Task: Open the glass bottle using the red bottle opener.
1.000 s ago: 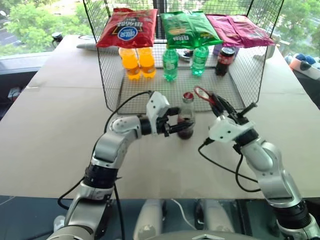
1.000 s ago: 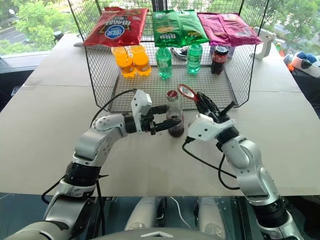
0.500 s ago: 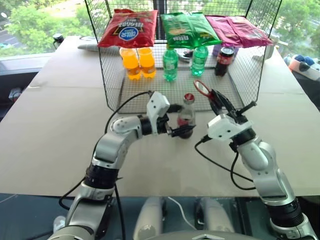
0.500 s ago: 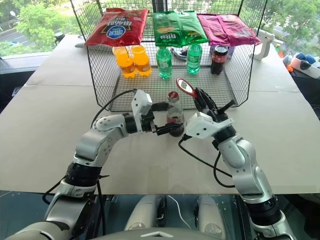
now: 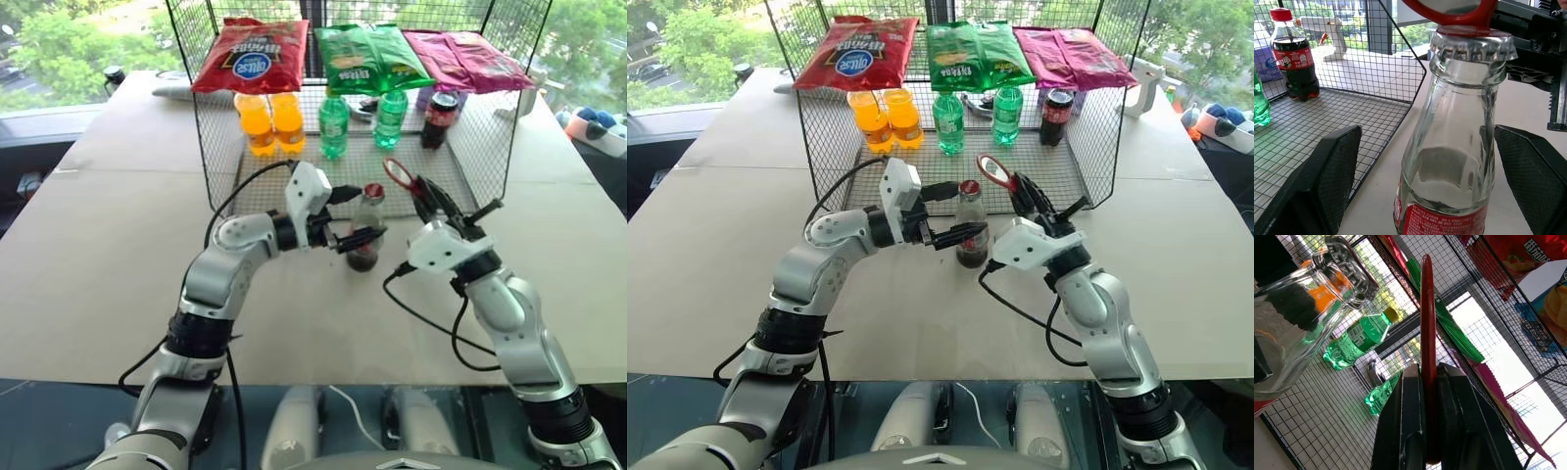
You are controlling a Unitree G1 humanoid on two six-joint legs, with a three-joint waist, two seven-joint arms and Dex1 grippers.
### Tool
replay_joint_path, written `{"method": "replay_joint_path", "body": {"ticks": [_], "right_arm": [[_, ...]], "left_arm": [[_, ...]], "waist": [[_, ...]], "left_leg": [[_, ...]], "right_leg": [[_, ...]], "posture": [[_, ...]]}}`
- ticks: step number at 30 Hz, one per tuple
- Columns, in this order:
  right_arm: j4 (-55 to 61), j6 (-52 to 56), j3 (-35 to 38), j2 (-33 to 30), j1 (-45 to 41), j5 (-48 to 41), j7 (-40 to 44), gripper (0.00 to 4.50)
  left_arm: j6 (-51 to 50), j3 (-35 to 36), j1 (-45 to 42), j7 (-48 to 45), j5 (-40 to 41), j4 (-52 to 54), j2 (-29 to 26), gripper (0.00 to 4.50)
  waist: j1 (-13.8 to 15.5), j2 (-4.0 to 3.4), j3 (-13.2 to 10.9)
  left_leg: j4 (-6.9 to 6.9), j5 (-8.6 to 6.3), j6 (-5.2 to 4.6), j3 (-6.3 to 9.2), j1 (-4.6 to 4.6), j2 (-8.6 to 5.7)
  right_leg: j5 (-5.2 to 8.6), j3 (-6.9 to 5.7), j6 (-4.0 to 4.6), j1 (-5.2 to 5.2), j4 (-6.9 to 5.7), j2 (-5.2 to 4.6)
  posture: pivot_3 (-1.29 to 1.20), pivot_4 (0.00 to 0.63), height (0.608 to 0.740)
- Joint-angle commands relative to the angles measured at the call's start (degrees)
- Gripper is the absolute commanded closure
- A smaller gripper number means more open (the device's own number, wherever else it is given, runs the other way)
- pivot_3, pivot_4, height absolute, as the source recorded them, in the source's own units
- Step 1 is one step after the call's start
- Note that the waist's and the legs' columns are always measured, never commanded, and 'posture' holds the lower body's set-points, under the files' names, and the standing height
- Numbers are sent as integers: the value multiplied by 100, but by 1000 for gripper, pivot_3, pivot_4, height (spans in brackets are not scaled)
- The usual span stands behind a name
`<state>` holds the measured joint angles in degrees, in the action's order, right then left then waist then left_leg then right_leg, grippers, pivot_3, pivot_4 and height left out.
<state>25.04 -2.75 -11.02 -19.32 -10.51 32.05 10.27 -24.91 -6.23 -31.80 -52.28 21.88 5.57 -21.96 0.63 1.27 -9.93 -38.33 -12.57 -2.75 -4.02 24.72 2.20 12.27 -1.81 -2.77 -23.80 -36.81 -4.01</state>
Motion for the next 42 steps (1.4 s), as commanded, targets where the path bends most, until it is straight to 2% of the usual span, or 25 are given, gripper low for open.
{"method": "replay_joint_path", "body": {"ticks": [1,4,6,12,23,24,25,29,42], "right_arm": [[249,-64,151,-38,2,0,-8,4500],[241,-155,115,-83,51,40,-3,4500],[217,-229,78,-110,75,68,-12,4500],[-2,-599,-13,-129,144,147,-127,4500],[-402,-1028,-92,-29,218,229,-401,4500],[-405,-1032,-93,-20,215,231,-404,4500],[-407,-1036,-94,-14,213,232,-406,4500],[-411,-1046,-90,1,207,243,-410,4500],[-528,-1153,-168,72,181,322,-503,4500]], "left_arm": [[46,23,-84,-54,110,135,6,1276],[78,-14,-94,-80,105,107,10,2603],[91,-28,-100,-99,116,103,1,2973],[86,-42,-101,-135,148,141,-41,3158],[-18,-35,-64,-201,258,279,-210,3184],[-33,-37,-65,-199,261,279,-215,2173],[-43,-40,-66,-197,264,279,-220,1923],[-42,-71,-102,-174,235,235,-215,239],[79,-93,-142,-225,187,177,-204,239]], "waist": [[0,0,0],[8,0,1],[4,-1,1],[4,0,2],[6,0,3],[5,0,3],[2,0,2],[1,0,2],[-1,0,2]], "left_leg": [[0,0,0,0,0,0],[0,0,0,1,0,0],[0,0,0,0,-3,0],[0,-1,-3,1,-5,0],[-1,-1,-3,0,-5,0],[-1,-1,-3,-1,-5,0],[-1,-1,-3,-1,-5,0],[-1,-1,-2,-1,-3,1],[0,-1,-2,-1,-4,1]], "right_leg": [[0,0,0,0,0,0],[0,0,0,0,0,0],[1,0,1,2,0,0],[5,0,-6,2,-1,0],[6,2,-5,3,-1,0],[5,2,-5,3,-1,0],[6,3,-6,3,-1,0],[5,3,-3,1,-1,0],[5,3,-4,1,-1,0]], "posture": [[0,150,740],[0,150,740],[0,150,740],[0,150,740],[0,150,740],[0,150,740],[0,150,740],[0,150,740],[0,150,740]]}}
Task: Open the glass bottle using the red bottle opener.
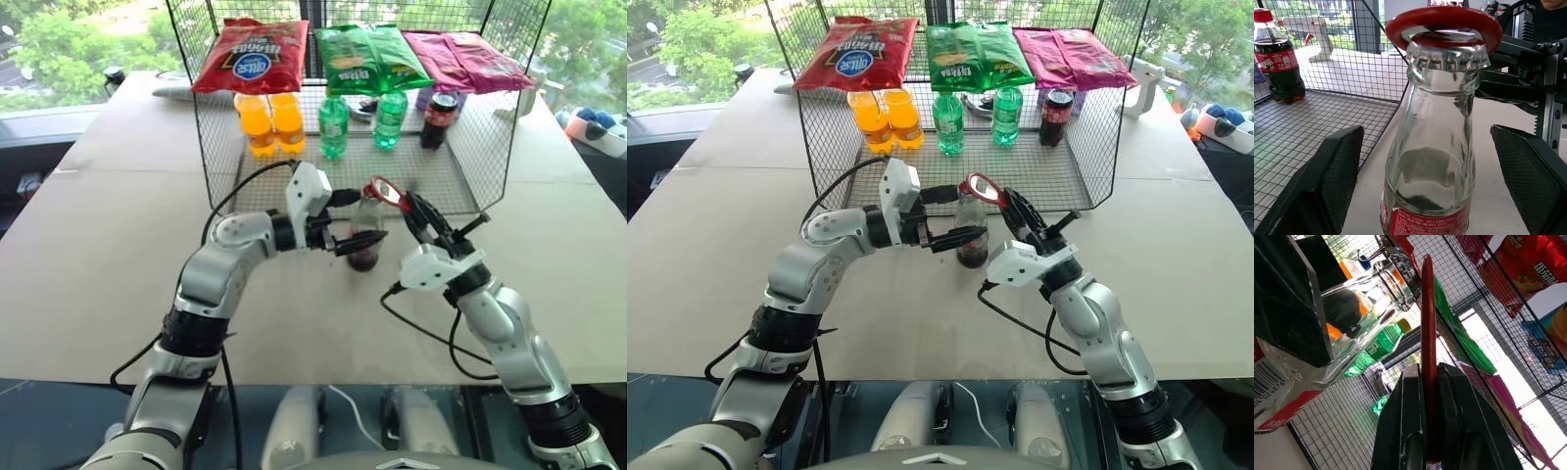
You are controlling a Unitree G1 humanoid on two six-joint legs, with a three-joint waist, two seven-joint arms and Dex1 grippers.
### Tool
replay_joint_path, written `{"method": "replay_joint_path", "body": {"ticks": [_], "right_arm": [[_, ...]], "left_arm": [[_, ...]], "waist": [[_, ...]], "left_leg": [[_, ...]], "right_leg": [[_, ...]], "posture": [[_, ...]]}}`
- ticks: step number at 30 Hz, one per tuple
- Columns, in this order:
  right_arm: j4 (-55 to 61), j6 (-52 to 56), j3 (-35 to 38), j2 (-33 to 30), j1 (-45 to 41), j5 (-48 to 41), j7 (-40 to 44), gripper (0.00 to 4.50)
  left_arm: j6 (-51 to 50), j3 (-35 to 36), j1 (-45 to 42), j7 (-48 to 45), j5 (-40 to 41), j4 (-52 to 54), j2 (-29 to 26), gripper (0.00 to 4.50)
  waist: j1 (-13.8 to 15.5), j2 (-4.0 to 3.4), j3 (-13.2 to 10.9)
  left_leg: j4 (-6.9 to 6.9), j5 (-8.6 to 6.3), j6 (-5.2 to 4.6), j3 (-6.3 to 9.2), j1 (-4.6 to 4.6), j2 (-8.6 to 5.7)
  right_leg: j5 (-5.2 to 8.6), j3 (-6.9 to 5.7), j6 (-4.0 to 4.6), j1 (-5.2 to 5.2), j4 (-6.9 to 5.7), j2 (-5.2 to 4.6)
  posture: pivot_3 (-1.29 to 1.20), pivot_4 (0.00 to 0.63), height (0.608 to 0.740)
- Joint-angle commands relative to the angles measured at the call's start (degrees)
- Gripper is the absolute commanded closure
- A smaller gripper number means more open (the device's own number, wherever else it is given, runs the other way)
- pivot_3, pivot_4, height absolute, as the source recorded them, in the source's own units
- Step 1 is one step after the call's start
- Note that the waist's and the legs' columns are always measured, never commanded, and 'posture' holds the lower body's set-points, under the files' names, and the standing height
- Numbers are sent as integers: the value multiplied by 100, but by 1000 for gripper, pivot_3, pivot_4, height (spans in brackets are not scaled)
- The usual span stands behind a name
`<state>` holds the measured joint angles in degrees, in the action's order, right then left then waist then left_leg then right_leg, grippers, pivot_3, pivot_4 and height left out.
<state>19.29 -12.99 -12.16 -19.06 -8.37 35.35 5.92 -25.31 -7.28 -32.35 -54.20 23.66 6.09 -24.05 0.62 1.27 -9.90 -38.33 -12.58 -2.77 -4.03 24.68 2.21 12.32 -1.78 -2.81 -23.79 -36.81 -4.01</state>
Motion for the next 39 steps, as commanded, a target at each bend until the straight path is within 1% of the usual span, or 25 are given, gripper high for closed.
{"method": "replay_joint_path", "body": {"ticks": [1,2,3,6,7,8,10,19,24,30,34,39], "right_arm": [[38,-136,-59,57,-43,-6,-77,4500],[32,-146,-61,62,-51,-6,-84,4500],[25,-156,-55,68,-57,-12,-93,4500],[11,-183,-27,73,-72,-24,-96,4500],[9,-189,-16,73,-77,-29,-95,4500],[7,-194,-10,72,-80,-27,-96,4500],[8,-198,0,74,-84,-28,-99,4500],[-91,-294,-48,88,-62,-20,-174,4500],[-242,-368,-197,329,-182,-95,-270,4500],[-537,-568,-456,468,-256,111,-412,4500],[-724,-619,-546,398,-323,383,-512,4500],[-612,-724,-577,146,-301,580,-419,4500]], "left_arm": [[117,8,-82,-36,13,131,10,239],[116,1,-80,-35,13,133,16,750],[120,-8,-79,-35,8,132,22,1051],[138,-26,-85,-36,-9,121,33,2403],[146,-29,-86,-36,-12,119,34,2737],[152,-32,-87,-37,-15,117,32,2869],[162,-38,-86,-40,-19,116,24,2938],[178,-36,-88,-47,-27,113,11,2938],[182,-24,-101,-49,-26,114,-11,2938],[162,-35,-147,-57,-26,107,-17,2938],[147,-54,-172,-75,-32,112,-19,2938],[145,-70,-180,-78,-54,113,-22,2938]], "waist": [[-1,0,0],[-2,0,0],[-2,0,0],[2,0,0],[4,1,1],[3,0,1],[1,1,1],[3,1,1],[0,1,1],[-2,1,1],[-7,0,1],[-5,0,2]], "left_leg": [[0,0,0,0,0,0],[0,0,0,0,0,0],[0,0,0,0,0,0],[0,0,0,0,0,0],[0,0,0,1,0,0],[0,0,0,0,-2,0],[0,0,0,0,-2,0],[0,0,0,0,-2,0],[0,0,0,0,-2,0],[-1,0,0,0,-2,0],[0,0,0,0,-5,1],[-1,0,0,0,-7,1]], "right_leg": [[0,0,0,0,0,0],[0,0,0,0,0,0],[0,0,0,0,0,0],[0,0,0,0,0,0],[0,-1,0,1,0,0],[0,0,-1,2,0,0],[2,0,-3,1,0,0],[0,0,0,1,0,0],[0,0,0,1,0,0],[0,2,0,1,0,0],[0,2,-1,1,-2,0],[0,4,0,2,-3,-1]], "posture": [[0,150,740],[0,150,740],[0,150,740],[0,150,740],[0,150,740],[0,150,740],[0,150,740],[0,150,740],[0,150,740],[0,150,740],[0,150,740],[0,150,740]]}}
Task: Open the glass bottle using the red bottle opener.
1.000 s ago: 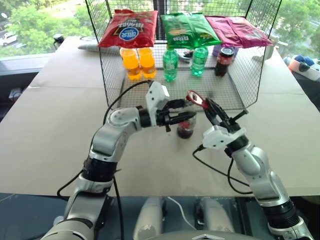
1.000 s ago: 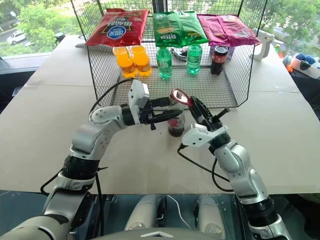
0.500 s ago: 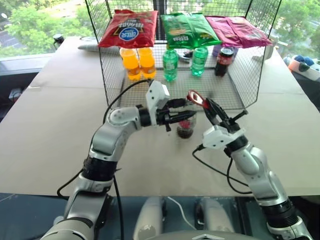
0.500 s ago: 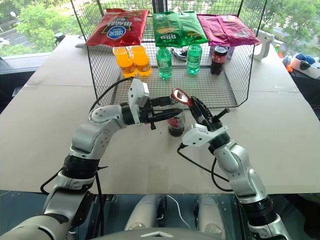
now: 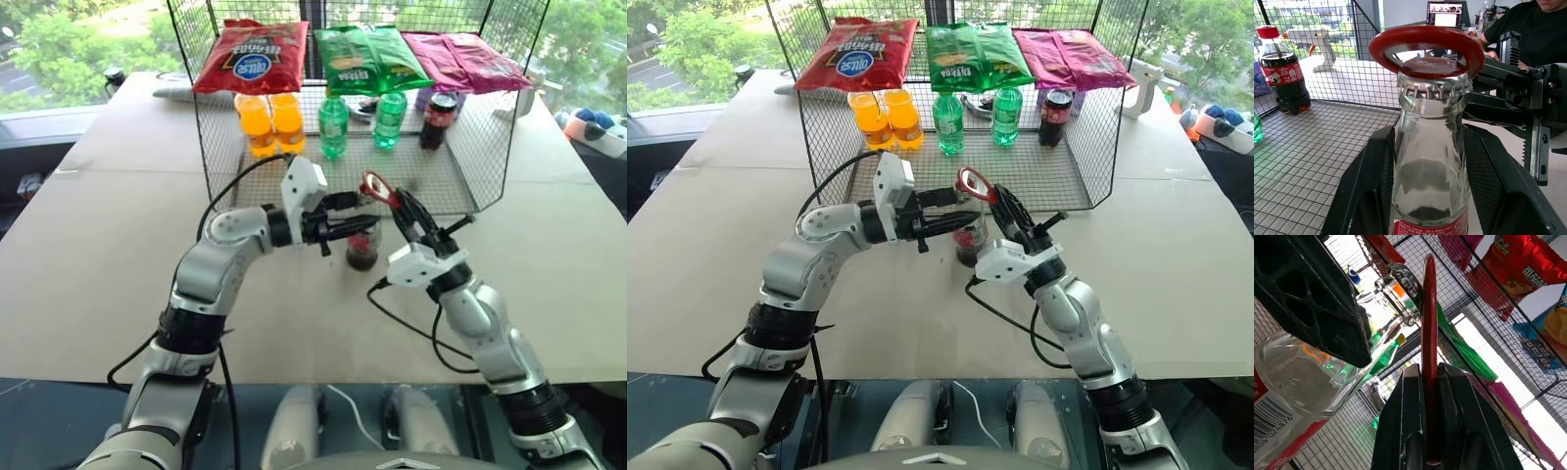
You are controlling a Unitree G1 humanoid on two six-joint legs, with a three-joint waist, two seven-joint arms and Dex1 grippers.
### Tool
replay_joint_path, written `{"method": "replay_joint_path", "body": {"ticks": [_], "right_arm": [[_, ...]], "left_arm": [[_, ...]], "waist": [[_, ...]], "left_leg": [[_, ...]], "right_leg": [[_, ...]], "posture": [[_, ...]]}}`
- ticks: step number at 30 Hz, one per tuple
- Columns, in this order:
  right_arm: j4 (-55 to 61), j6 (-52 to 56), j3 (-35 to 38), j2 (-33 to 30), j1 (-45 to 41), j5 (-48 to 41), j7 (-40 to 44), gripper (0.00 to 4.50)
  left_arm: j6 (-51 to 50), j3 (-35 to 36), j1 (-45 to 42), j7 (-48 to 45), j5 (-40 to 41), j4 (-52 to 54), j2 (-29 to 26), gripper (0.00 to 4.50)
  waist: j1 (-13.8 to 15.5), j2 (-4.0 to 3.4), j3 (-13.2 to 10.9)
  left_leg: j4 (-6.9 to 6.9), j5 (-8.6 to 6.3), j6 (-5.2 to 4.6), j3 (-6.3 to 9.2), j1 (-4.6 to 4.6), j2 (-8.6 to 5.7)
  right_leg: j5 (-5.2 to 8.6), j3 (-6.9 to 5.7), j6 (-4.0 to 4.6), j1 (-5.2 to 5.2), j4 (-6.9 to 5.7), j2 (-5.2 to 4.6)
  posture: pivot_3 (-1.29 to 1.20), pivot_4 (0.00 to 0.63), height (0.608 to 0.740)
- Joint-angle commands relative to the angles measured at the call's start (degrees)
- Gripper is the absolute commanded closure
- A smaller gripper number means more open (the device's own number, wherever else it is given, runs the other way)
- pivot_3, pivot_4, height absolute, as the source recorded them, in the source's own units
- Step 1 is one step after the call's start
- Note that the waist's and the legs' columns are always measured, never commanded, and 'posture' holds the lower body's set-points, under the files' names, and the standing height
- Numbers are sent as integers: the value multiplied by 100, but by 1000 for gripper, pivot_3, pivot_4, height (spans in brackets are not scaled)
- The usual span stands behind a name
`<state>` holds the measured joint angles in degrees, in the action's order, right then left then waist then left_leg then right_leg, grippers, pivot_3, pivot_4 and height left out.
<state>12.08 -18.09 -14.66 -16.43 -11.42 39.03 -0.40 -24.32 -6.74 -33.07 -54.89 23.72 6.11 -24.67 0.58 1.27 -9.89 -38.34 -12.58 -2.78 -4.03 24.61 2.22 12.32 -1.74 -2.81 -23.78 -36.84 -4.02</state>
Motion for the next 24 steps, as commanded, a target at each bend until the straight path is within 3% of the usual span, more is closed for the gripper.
{"method": "replay_joint_path", "body": {"ticks": [1,9,24], "right_arm": [[163,-216,-319,-159,21,200,245,4500],[502,-185,-93,-614,176,-48,562,4500],[781,-45,24,-911,155,-156,1128,4500]], "left_arm": [[47,-129,-108,-10,-66,109,37,2938],[102,-158,-148,-55,-113,26,61,2938],[204,-238,-224,-219,-231,-82,87,2938]], "waist": [[0,0,1],[8,1,3],[11,2,4]], "left_leg": [[0,0,0,0,-1,0],[0,-1,-1,-1,-1,0],[0,-1,-2,-1,-2,0]], "right_leg": [[1,0,-1,0,0,0],[1,2,-1,1,-1,0],[3,2,-4,1,-1,0]], "posture": [[0,150,740],[0,150,740],[0,150,740]]}}
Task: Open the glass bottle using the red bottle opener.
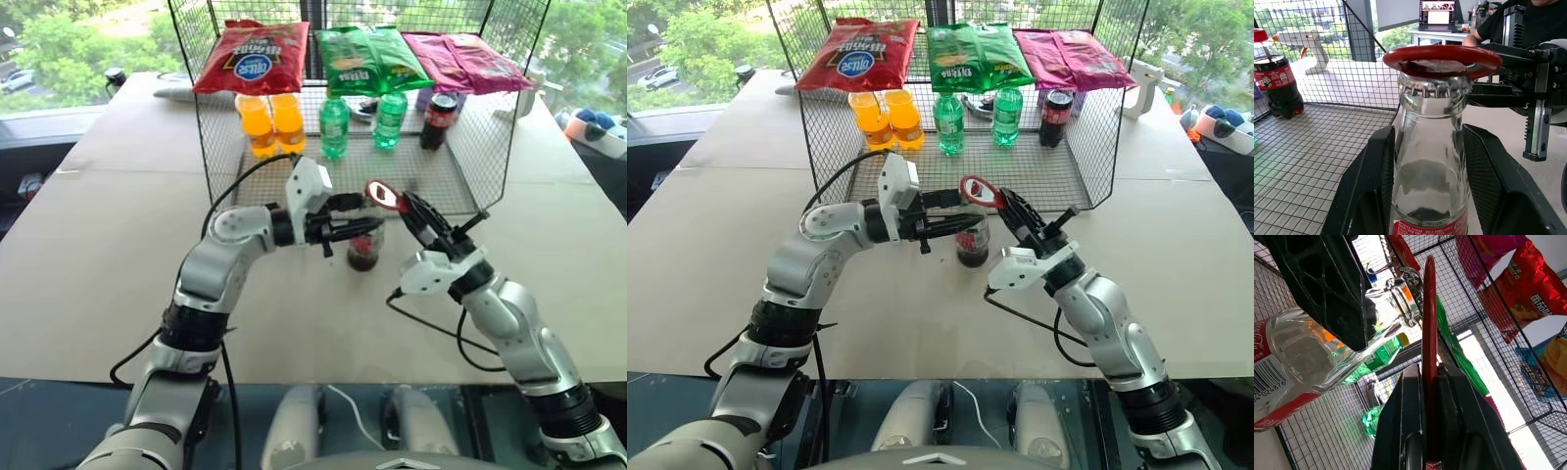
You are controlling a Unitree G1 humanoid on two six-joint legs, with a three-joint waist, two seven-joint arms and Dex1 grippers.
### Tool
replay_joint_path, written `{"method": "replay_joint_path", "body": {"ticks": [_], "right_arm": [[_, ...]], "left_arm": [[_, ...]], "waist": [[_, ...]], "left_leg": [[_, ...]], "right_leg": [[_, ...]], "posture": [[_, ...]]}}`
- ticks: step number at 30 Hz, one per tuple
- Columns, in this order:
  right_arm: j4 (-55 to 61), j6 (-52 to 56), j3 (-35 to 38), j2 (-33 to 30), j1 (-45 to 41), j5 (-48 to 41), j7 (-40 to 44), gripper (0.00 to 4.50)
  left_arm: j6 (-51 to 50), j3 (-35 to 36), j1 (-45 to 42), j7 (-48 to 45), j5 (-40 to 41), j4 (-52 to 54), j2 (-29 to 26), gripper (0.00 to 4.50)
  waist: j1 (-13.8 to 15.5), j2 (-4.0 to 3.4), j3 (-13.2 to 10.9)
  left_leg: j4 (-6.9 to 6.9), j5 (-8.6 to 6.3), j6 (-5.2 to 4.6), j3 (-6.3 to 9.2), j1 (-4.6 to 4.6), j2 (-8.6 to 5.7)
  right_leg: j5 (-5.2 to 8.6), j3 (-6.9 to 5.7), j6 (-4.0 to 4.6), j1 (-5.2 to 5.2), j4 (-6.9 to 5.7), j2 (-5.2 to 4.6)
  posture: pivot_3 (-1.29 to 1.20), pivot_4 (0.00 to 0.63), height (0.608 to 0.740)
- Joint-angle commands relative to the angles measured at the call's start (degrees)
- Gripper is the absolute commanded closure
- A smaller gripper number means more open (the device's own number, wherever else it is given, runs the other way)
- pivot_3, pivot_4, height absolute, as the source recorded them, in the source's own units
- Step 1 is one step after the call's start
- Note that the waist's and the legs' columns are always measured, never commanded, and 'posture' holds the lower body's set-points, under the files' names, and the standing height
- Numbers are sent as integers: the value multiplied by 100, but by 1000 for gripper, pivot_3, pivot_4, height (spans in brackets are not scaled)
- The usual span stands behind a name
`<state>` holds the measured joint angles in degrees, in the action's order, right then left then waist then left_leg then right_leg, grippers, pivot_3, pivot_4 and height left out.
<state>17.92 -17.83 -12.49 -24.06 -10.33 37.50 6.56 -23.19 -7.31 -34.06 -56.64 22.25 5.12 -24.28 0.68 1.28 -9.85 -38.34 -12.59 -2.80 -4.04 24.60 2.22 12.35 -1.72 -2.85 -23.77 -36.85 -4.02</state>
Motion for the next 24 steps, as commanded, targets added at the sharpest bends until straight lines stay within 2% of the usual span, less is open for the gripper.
{"method": "replay_joint_path", "body": {"ticks": [1,6,15,24], "right_arm": [[227,-45,-168,-200,43,-18,505,4500],[211,13,-145,-284,47,9,621,4500],[-199,107,-300,603,149,-94,-5,4500],[-347,9,-386,834,246,218,-469,4500]], "left_arm": [[101,-184,-127,-60,-91,8,47,2938],[136,-194,-125,-108,-117,-7,81,2938],[80,-188,-129,-99,-93,53,132,2938],[-4,-164,-176,-76,-71,70,136,2938]], "waist": [[1,1,1],[1,1,2],[-1,4,4],[-4,5,5]], "left_leg": [[0,0,0,0,0,0],[0,0,0,0,-1,0],[-1,0,0,0,0,0],[0,0,0,1,-1,1]], "right_leg": [[0,1,0,0,0,0],[0,0,0,0,0,0],[-1,0,1,0,0,0],[0,1,0,0,0,0]], "posture": [[0,150,740],[0,150,740],[0,150,740],[0,150,740]]}}
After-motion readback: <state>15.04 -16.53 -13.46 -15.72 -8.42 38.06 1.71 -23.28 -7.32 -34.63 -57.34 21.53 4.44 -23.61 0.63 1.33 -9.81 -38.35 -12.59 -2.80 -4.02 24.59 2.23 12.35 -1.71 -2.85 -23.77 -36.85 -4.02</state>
